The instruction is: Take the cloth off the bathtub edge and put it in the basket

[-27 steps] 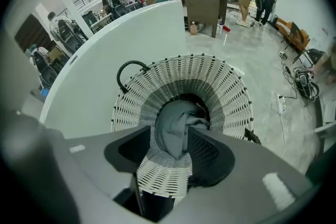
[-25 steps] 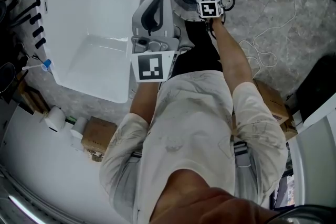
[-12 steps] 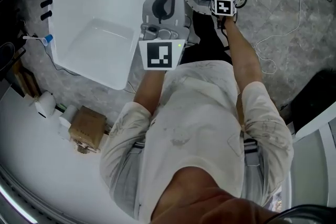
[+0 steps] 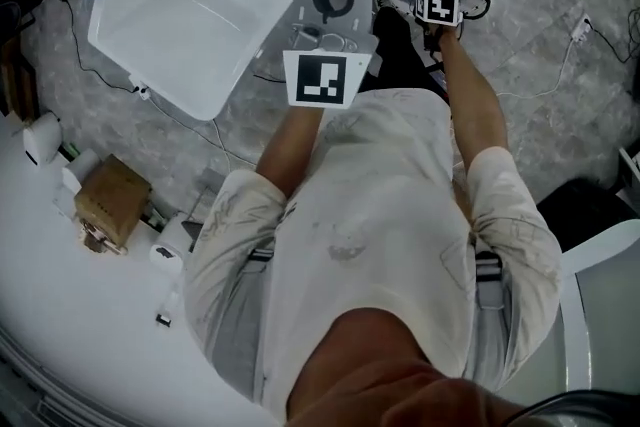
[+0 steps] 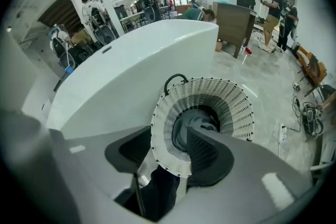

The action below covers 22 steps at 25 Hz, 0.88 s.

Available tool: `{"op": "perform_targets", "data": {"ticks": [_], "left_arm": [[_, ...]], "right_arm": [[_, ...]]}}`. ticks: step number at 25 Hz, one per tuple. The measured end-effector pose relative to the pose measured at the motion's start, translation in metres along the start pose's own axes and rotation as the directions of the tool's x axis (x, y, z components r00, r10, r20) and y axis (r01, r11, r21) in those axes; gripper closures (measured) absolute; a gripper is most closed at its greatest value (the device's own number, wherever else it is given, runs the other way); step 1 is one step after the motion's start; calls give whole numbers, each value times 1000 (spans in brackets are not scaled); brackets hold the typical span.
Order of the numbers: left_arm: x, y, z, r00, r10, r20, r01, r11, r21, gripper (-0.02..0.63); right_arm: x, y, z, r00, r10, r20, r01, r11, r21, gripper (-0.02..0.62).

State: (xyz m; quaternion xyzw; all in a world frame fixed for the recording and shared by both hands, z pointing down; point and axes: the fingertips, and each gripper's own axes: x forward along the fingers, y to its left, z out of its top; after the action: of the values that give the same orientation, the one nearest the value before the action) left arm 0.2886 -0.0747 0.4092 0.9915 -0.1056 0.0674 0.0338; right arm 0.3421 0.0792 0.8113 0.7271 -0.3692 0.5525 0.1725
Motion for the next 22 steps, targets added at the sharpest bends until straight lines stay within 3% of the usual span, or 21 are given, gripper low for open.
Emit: {"op": "perform_targets", "data": {"ticks": [6,11,17,22], "left_arm": [[-81,40,9,987,160,26,-160,987,-11,606],[-155,75,6,942,332,38,-332,943,1,606],[-259,111,10,851,519,78,-517,855,-45,606],[-349,133,3,735,673,88,-669,740,-69,606]], "right_arm": [[-9,59,4,998,56,12,-54,991,-124,376],[-7,123,2,992,122,-8,-119,952,-282,376],[-16,203,-17,984,174,-31,-171,887,-429,376],[-19,272,-34,973,223,-61,-219,801,-557,376]]}}
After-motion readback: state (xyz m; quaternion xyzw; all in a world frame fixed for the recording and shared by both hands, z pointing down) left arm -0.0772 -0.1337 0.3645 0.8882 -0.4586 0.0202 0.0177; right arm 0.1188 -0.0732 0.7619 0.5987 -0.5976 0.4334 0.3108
